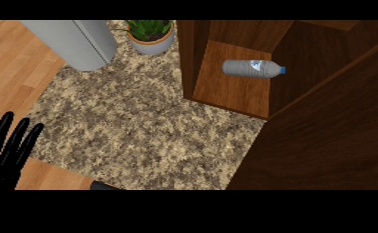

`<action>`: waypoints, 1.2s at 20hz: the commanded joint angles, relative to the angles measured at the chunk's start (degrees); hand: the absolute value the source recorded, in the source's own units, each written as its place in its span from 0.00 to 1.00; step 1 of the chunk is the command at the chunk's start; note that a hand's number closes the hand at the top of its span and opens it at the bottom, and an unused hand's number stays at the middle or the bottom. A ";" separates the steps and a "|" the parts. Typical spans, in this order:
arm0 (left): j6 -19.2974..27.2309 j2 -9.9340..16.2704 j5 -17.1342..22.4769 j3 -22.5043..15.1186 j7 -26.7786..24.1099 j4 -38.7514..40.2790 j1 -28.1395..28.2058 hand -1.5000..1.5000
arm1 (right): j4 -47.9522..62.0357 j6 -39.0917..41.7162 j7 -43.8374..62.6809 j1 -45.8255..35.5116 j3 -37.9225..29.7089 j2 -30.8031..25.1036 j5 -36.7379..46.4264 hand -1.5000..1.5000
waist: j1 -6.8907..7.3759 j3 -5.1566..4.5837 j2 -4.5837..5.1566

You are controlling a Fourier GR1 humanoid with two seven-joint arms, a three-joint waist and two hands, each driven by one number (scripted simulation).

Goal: Pick up the bottled water, place it into the cabinet and close the cabinet

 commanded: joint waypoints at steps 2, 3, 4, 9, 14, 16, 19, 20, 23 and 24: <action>-0.95 0.49 0.86 0.56 0.38 0.62 -0.20 0.00 | 0.00 2.17 6.36 -5.90 7.93 0.47 1.36 1.00 | 0.20 -0.20 0.17; -0.29 0.41 0.71 0.67 0.47 0.67 -0.20 0.00 | 0.17 2.38 7.13 -6.74 8.09 0.27 1.59 1.00 | 0.04 -0.16 0.04; -1.06 0.66 0.46 0.69 0.34 0.94 -0.56 0.00 | 0.45 2.50 7.37 -8.04 7.63 0.37 1.25 1.00 | 0.29 -0.26 0.31; -1.63 1.10 1.35 1.50 0.57 0.96 -0.85 0.00 | 1.38 1.61 9.24 -11.39 7.11 2.12 -0.40 1.00 | -0.20 -0.11 0.45; -2.30 1.39 2.19 2.45 0.50 1.94 -0.79 0.00 | 2.79 0.88 9.82 -11.44 6.99 3.94 -2.38 1.00 | -0.53 -0.10 0.85; -2.47 1.52 2.25 2.83 0.35 1.70 -1.19 0.00 | 3.94 1.56 9.90 -10.95 7.55 4.02 -4.48 1.00 | -0.02 -0.01 1.35; -2.88 1.69 2.28 2.91 0.49 2.18 -1.56 0.00 | 5.02 2.83 9.30 -10.18 8.89 4.10 -7.94 1.00 | 0.76 -0.06 2.09; -2.97 1.73 2.06 2.99 0.32 1.74 -1.94 0.00 | 6.07 3.42 8.98 -10.93 8.49 4.03 -8.68 1.00 | 1.73 0.02 2.40; -3.26 1.83 2.52 3.25 0.49 2.32 -1.78 0.00 | 7.42 2.85 8.82 -10.87 7.63 4.92 -11.49 1.00 | 2.03 0.07 2.62; -3.50 1.97 2.83 3.58 0.45 2.02 -2.05 0.00 | 7.47 2.62 8.85 -11.24 7.14 5.21 -12.08 1.00 | 1.95 0.12 2.41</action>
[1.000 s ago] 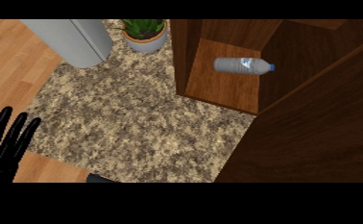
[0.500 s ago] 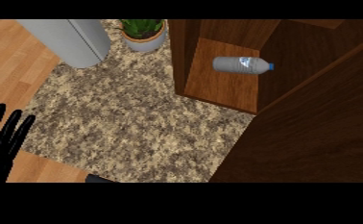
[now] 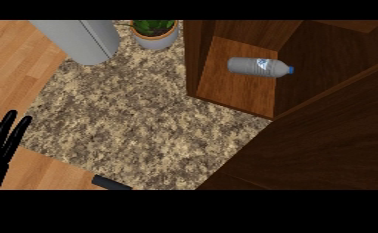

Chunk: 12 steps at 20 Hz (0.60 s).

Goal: Pick up the bottled water, place it into the cabinet and close the cabinet

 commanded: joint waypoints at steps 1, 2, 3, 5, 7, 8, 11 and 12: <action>-0.40 0.46 0.44 0.53 0.32 0.26 -0.47 0.00 | 3.97 -3.36 4.19 -1.65 5.73 4.89 -4.10 1.00 | -0.10 0.29 0.39; -0.91 0.23 0.66 0.49 0.10 0.74 -0.42 0.00 | 4.39 -3.52 4.52 -2.12 4.44 4.69 -4.23 1.00 | 0.04 0.13 0.58; -0.58 -0.02 0.74 -0.02 0.40 0.23 -0.37 0.00 | 4.99 -3.80 5.18 -2.61 3.85 4.68 -4.69 1.00 | -0.08 0.21 0.50; -1.12 0.03 0.71 0.55 -0.08 1.21 0.01 0.00 | 6.42 -6.14 7.07 -4.20 2.99 6.67 -5.26 1.00 | -0.40 0.17 0.01; -0.69 0.24 0.79 0.89 0.19 1.16 -0.37 0.00 | 7.07 -7.18 9.59 -8.35 1.51 7.81 -4.29 1.00 | -1.30 0.30 -0.68; -0.79 0.15 1.15 0.91 0.32 1.50 -0.55 0.00 | 7.92 -7.26 10.53 -10.77 0.47 8.23 -3.80 1.00 | -1.38 0.28 -0.60; -1.47 0.74 1.11 1.15 0.53 1.81 -0.30 0.00 | 11.60 -7.51 14.63 -16.77 -1.42 8.62 -2.53 1.00 | -1.02 0.27 -1.00; -1.03 0.43 1.12 0.65 0.81 1.77 0.02 0.00 | 12.22 -7.76 15.86 -18.72 -1.67 9.16 -2.68 1.00 | -1.03 0.28 -1.12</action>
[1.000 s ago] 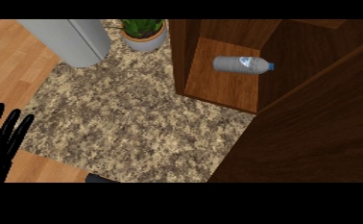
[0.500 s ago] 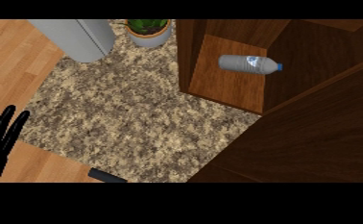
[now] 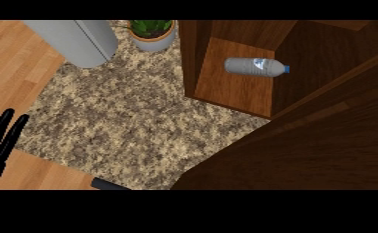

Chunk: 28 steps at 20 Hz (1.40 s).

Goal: Pick up the bottled water, place it into the cabinet and close the cabinet

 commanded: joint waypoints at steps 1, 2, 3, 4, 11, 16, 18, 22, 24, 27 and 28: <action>-0.23 0.15 0.25 0.49 0.11 0.84 -0.26 0.00 | 5.92 -4.23 6.79 -8.63 -0.20 4.14 2.40 1.00 | -0.77 0.15 -0.46; -0.73 0.07 0.56 0.32 0.21 1.44 0.23 0.00 | 7.27 -4.23 7.94 -10.98 -0.90 4.41 2.72 1.00 | -0.36 0.07 -0.45; -0.68 0.22 0.38 0.67 0.05 1.26 -0.14 0.00 | 8.94 -4.96 9.01 -12.63 -0.65 5.76 2.46 1.00 | -0.41 0.13 -0.58; -0.44 -0.47 0.15 -0.30 0.13 0.99 -0.17 0.00 | 10.80 -5.30 10.21 -14.68 -1.43 6.30 2.48 1.00 | -0.81 0.17 -0.44; -1.50 0.05 0.90 1.29 -0.06 3.15 -0.13 0.00 | 23.81 -9.04 16.68 -27.22 -3.94 13.58 2.54 1.00 | -1.78 0.46 -0.66; -2.70 -0.43 1.18 1.45 -0.67 3.56 1.37 0.00 | 36.28 -15.76 18.14 -40.93 -7.03 16.09 2.40 1.00 | -1.91 0.89 -1.16; -2.17 -0.97 0.87 1.32 -0.88 3.86 1.78 0.00 | 41.31 -19.12 16.44 -45.27 -9.78 16.15 3.33 1.00 | -2.44 1.01 -0.99; -3.11 -0.88 1.33 2.65 -1.43 5.34 0.94 0.00 | 50.43 -25.71 13.18 -53.51 -13.60 16.21 5.86 1.00 | -3.88 1.02 -0.71; -2.38 -0.70 1.59 2.93 -1.02 4.54 1.39 0.00 | 54.39 -30.33 11.40 -56.45 -15.12 16.23 6.44 1.00 | -4.30 1.17 -0.99; -3.70 -0.56 2.20 3.50 -1.27 4.30 1.67 0.00 | 61.58 -34.25 8.54 -60.81 -17.23 16.26 6.08 1.00 | -4.51 1.19 -0.81; -3.93 -1.40 0.79 2.77 -2.09 5.28 1.83 0.00 | 62.29 -35.93 8.51 -63.02 -17.28 16.26 5.68 1.00 | -4.22 1.09 -0.79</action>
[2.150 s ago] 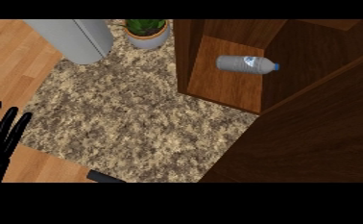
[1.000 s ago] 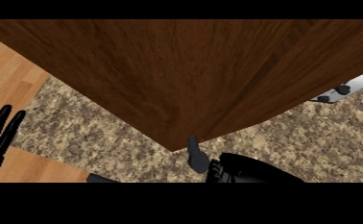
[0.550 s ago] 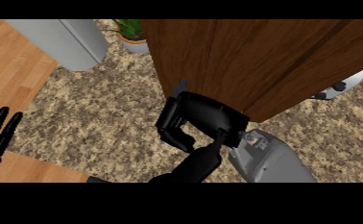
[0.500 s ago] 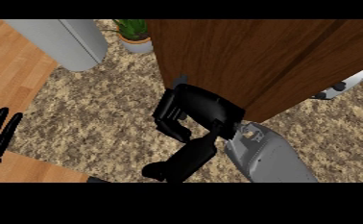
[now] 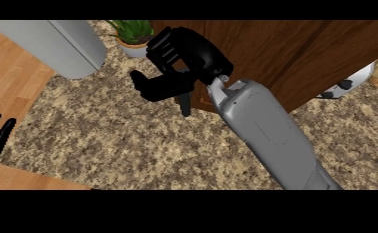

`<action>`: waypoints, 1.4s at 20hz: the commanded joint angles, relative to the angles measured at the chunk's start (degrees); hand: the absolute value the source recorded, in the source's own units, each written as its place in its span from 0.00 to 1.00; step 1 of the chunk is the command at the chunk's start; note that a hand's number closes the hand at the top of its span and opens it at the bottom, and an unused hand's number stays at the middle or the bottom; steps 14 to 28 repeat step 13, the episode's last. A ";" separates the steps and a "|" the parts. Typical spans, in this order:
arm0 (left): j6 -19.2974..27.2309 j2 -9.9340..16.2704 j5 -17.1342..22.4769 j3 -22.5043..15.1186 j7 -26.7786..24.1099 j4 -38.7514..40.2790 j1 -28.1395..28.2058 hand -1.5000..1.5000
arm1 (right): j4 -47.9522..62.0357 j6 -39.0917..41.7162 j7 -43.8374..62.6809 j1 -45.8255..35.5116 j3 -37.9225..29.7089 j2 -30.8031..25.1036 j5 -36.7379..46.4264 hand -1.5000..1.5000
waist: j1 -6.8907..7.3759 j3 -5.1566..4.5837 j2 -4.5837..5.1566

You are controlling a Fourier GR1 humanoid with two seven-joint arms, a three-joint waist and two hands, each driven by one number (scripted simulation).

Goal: Pick up the bottled water, place it into the cabinet and close the cabinet

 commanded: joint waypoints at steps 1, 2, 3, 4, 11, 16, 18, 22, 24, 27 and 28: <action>-0.69 0.31 0.30 0.84 -0.10 0.10 0.94 0.00 | 10.45 -6.41 -5.00 -8.54 -4.81 -0.02 1.22 1.00 | 0.04 -0.06 0.53; -1.81 0.30 -0.19 0.55 -0.31 0.85 1.42 0.00 | 11.62 -7.33 -5.27 -9.11 -4.94 -0.02 0.83 1.00 | -0.55 -0.10 0.43; -1.22 0.19 0.26 1.05 -0.22 1.22 0.08 0.00 | 12.41 -8.64 -6.25 -9.14 -4.47 -0.02 -0.26 1.00 | -0.69 -0.09 0.75; -0.39 -1.48 0.19 -0.29 -0.68 -0.72 1.39 0.00 | 12.62 -10.64 -5.79 -9.70 -5.30 -0.02 -1.26 1.00 | -0.56 -0.02 0.31; -1.72 -0.76 0.17 0.79 -0.62 0.31 1.44 0.00 | 15.09 -16.46 -7.18 -10.61 -4.97 -0.02 -6.71 0.00 | -1.43 -0.05 0.46; -1.33 -0.90 1.00 1.82 -0.92 0.18 1.46 0.00 | 16.47 -16.64 -8.51 -11.01 -4.04 -0.02 -6.98 0.00 | -1.58 -0.01 0.52; -1.33 -0.90 1.00 1.82 -0.92 0.18 1.46 0.00 | 16.47 -16.64 -8.51 -11.01 -4.04 -0.02 -6.98 0.00 | -1.58 -0.01 0.52; -1.33 -0.90 1.00 1.82 -0.92 0.18 1.46 0.00 | 16.47 -16.64 -8.51 -11.01 -4.04 -0.02 -6.98 0.00 | -1.58 -0.01 0.52; -1.33 -0.90 1.00 1.82 -0.92 0.18 1.46 0.00 | 16.47 -16.64 -8.51 -11.01 -4.04 -0.02 -6.98 0.00 | -1.58 -0.01 0.52; -1.33 -0.90 1.00 1.82 -0.92 0.18 1.46 0.00 | 16.47 -16.64 -8.51 -11.01 -4.04 -0.02 -6.98 0.00 | -1.58 -0.01 0.52; -1.33 -0.90 1.00 1.82 -0.92 0.18 1.46 0.00 | 16.47 -16.64 -8.51 -11.01 -4.04 -0.02 -6.98 0.00 | -1.58 -0.01 0.52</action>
